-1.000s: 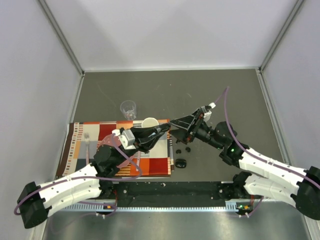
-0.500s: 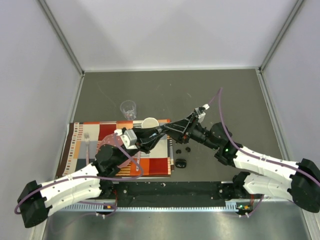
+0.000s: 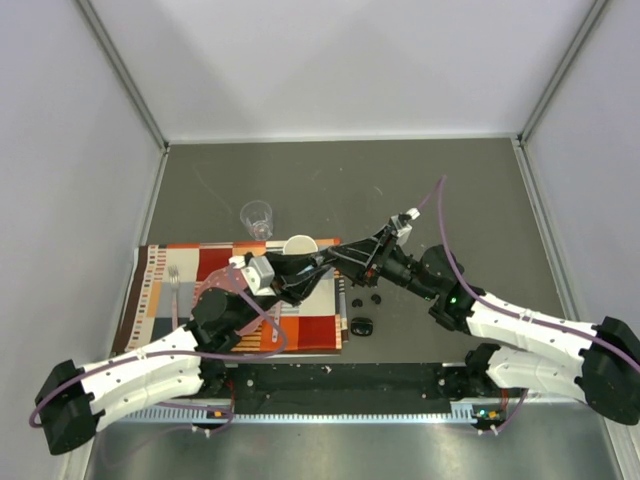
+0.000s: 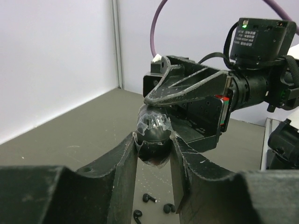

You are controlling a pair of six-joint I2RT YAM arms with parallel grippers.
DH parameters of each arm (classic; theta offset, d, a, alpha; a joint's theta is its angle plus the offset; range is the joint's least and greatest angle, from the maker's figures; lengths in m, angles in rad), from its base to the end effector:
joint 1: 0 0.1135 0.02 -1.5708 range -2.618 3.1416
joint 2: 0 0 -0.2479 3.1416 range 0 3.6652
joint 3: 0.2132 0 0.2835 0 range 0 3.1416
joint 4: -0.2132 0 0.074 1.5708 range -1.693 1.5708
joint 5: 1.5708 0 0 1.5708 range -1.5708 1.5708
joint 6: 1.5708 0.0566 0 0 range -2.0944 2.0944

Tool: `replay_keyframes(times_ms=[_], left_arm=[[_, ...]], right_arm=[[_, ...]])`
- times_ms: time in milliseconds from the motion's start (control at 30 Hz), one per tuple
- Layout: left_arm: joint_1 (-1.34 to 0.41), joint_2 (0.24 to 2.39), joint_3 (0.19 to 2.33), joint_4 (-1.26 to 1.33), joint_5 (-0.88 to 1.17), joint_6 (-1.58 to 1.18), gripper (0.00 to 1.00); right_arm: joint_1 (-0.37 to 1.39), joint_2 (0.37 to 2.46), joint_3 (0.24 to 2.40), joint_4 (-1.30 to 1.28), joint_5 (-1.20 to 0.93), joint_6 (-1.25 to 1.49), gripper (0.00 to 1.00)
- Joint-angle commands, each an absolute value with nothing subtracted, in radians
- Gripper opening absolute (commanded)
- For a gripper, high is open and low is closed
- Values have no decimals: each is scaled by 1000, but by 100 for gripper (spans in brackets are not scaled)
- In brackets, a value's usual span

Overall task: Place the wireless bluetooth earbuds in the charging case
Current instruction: Pick up the charging case at the center of the board.

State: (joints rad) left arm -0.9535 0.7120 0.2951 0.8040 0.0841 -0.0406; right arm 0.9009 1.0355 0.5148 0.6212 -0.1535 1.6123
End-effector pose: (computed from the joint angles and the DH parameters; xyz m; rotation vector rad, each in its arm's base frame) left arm 0.1297 -0.1909 0.2673 0.6128 1.0729 -0.9204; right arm 0.1752 0.2351 0.2540 0.5075 1.8277 2.0328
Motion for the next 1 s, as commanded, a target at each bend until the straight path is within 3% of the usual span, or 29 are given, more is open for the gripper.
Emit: replay_keyframes(times_ms=[0,500,867,967], left_arm=[[-956,742,322,824,72,-83,41],[-956,758,310,914,78,-120,48],[-956,770,287,954,67,-127,42],[-956,779,290,954,68,-126,47]], right_arm=[[914,1043,523,733,-167,1600,0],[914,1054,503,736,-149,1608,0],[914,1080,506,772,-167,1617,0],[914,1086,506,787,-172,1620,0]])
